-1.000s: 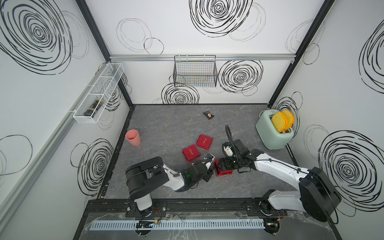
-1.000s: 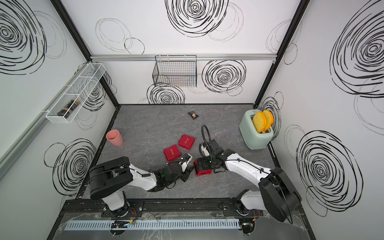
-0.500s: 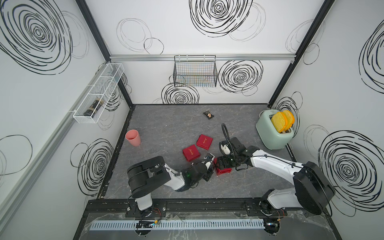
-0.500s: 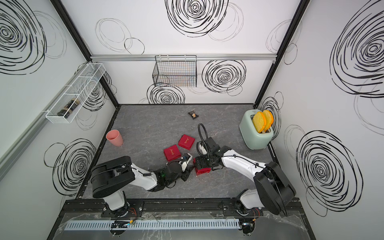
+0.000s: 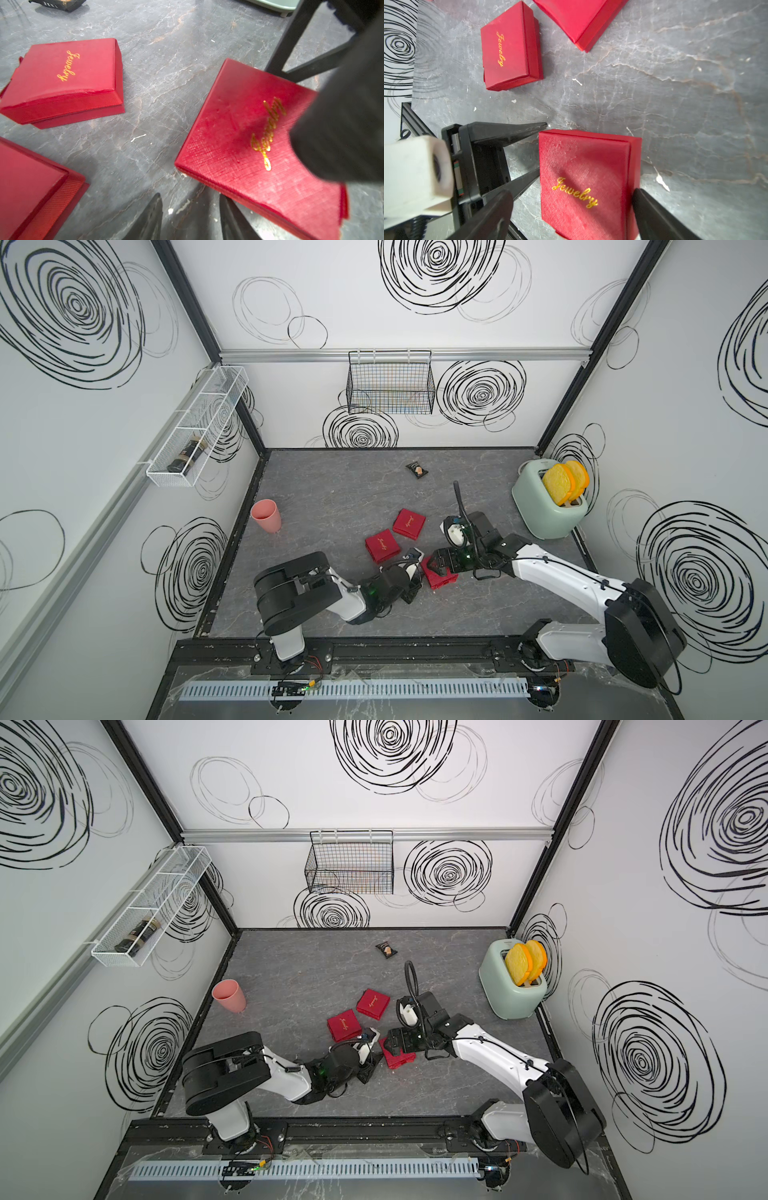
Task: Take the necklace out of the lift-off lid jewelry box
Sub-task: Close the lid on the jewelry box.
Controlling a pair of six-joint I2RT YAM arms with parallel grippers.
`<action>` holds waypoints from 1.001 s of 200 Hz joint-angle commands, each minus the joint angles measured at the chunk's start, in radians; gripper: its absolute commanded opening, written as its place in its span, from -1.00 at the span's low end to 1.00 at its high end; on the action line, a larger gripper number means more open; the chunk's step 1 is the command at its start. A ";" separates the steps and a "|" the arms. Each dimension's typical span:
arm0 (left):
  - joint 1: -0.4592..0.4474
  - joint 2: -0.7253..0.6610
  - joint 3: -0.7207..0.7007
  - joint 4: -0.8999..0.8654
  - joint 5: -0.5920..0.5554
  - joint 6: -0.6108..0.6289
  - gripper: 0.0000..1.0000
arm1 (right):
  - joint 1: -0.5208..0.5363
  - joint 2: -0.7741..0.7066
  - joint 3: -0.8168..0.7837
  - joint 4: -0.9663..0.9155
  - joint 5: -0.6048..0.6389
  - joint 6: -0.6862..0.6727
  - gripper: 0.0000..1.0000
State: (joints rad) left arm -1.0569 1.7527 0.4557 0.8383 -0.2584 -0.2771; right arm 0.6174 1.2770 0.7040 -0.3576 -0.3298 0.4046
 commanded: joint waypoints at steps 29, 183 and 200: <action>0.008 -0.025 -0.008 0.026 -0.002 0.000 -0.03 | -0.008 0.039 -0.037 0.029 0.011 0.005 0.62; 0.026 -0.199 -0.061 -0.130 -0.069 0.017 -0.03 | 0.092 0.177 -0.028 0.009 0.263 0.025 0.44; 0.031 -0.209 -0.059 -0.140 -0.060 0.016 -0.03 | 0.108 0.195 -0.016 -0.002 0.290 0.028 0.44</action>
State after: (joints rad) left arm -1.0374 1.5707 0.4042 0.7067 -0.3058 -0.2665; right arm 0.7006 1.4067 0.7002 -0.2638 -0.1772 0.4271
